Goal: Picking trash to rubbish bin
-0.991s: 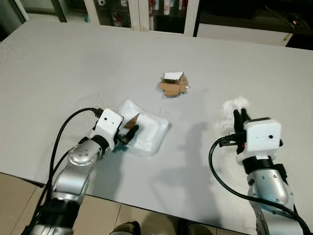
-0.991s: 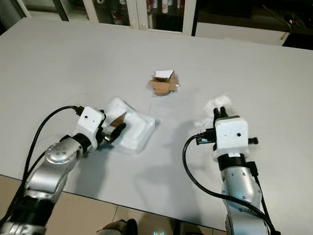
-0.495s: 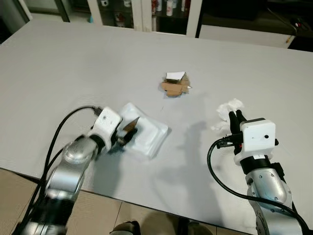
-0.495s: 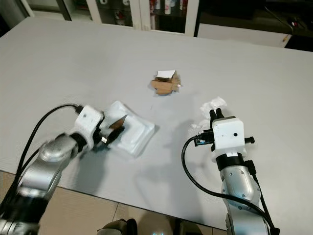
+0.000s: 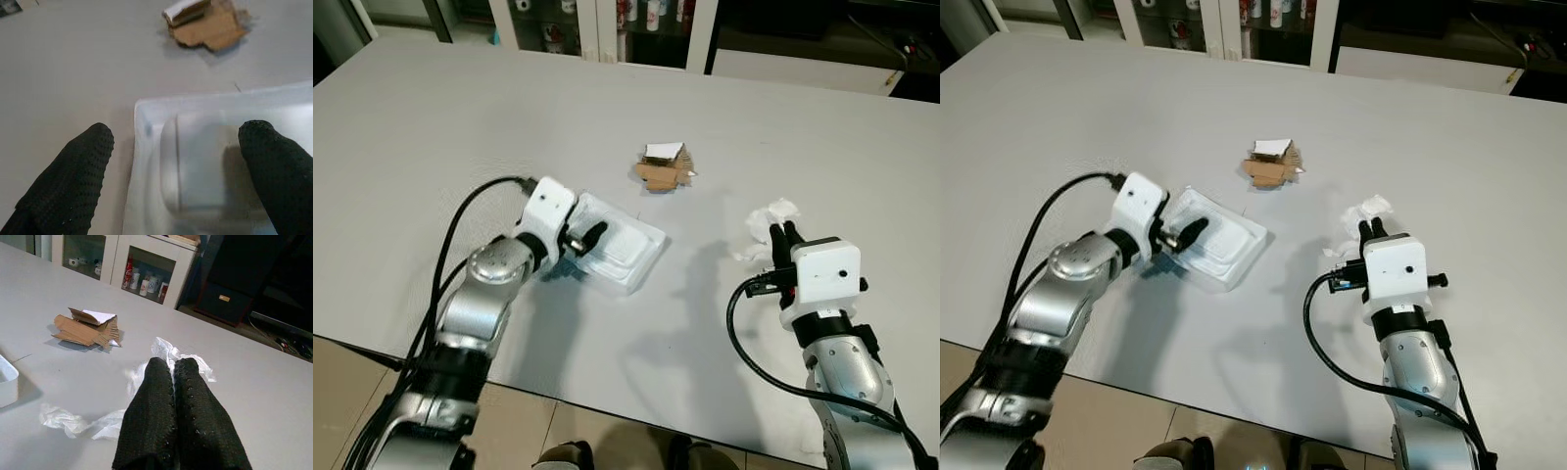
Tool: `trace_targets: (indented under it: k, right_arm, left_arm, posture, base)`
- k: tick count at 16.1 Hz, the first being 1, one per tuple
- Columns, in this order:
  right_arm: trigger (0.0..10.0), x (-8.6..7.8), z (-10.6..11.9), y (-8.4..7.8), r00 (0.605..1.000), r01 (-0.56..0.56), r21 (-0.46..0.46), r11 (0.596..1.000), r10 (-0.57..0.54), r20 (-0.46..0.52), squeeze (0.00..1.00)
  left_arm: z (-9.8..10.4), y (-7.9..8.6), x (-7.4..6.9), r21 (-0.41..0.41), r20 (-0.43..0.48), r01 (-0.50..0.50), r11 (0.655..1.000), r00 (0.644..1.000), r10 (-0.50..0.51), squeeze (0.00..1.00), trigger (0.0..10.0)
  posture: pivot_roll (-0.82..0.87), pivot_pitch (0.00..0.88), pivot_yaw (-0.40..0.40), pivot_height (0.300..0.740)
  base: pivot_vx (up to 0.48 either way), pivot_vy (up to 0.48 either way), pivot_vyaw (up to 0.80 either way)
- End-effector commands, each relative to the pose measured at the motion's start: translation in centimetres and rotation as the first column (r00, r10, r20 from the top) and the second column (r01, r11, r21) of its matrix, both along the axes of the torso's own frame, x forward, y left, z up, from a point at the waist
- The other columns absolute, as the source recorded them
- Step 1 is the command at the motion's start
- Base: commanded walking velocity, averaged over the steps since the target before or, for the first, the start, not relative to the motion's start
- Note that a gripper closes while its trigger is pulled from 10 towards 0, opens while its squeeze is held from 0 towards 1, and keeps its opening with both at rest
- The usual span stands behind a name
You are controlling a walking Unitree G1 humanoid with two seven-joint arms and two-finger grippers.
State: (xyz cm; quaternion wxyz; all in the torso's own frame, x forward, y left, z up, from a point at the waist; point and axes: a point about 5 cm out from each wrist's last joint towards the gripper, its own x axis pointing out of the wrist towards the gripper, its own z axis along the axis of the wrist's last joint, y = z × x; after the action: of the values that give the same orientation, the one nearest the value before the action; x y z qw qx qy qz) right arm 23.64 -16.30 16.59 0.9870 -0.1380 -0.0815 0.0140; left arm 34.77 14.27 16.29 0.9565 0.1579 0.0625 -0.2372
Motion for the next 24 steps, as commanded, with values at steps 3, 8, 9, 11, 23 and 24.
trace_targets:
  k: [3,8,9,11,23,24]
  right_arm:
    - [10.0,0.2,-0.1,0.1,1.0,-0.005,0.006,1.0,0.004,0.009,0.0]
    - [10.0,0.5,-0.1,0.1,1.0,-0.011,0.002,1.0,0.011,0.011,0.0]
    - [10.0,0.5,-0.2,0.1,1.0,-0.012,0.002,1.0,0.012,0.013,0.0]
    - [10.0,0.6,-0.2,0.2,1.0,-0.011,0.005,1.0,0.011,0.015,0.0]
    - [10.0,0.5,-0.3,0.3,1.0,-0.006,0.009,1.0,0.006,0.015,0.0]
    - [10.0,0.5,-0.3,0.3,1.0,-0.006,0.009,1.0,0.006,0.015,0.0]
  left_arm:
    - [1.0,1.1,1.4,0.014,0.014,-0.052,0.999,0.999,0.052,0.0,10.0]
    - [1.2,3.1,2.5,0.062,0.017,-0.111,0.992,0.994,0.111,0.0,10.0]
    - [0.7,3.2,2.4,0.072,-0.003,-0.109,0.991,0.994,0.11,0.0,10.0]
    - [-0.3,3.1,2.3,0.063,-0.044,-0.092,0.994,0.994,0.095,0.0,10.0]
    - [1.7,2.5,3.2,-0.065,0.055,-0.085,0.994,0.995,0.089,0.0,10.0]
    - [1.5,2.2,3.1,-0.061,0.043,-0.058,0.996,0.997,0.061,0.0,10.0]
  posture:
    - [0.17,0.132,0.015,0.74]
    - [0.17,0.128,0.014,0.74]
    - [0.17,0.128,0.014,0.74]
    - [0.18,0.13,0.016,0.74]
    - [0.17,0.132,0.022,0.74]
    - [0.17,0.132,0.022,0.74]
  base:
    - [0.0,0.0,0.0]
    - [0.0,0.0,0.0]
    - [0.0,0.0,0.0]
    - [0.0,0.0,0.0]
    - [0.0,0.0,0.0]
    - [0.0,0.0,0.0]
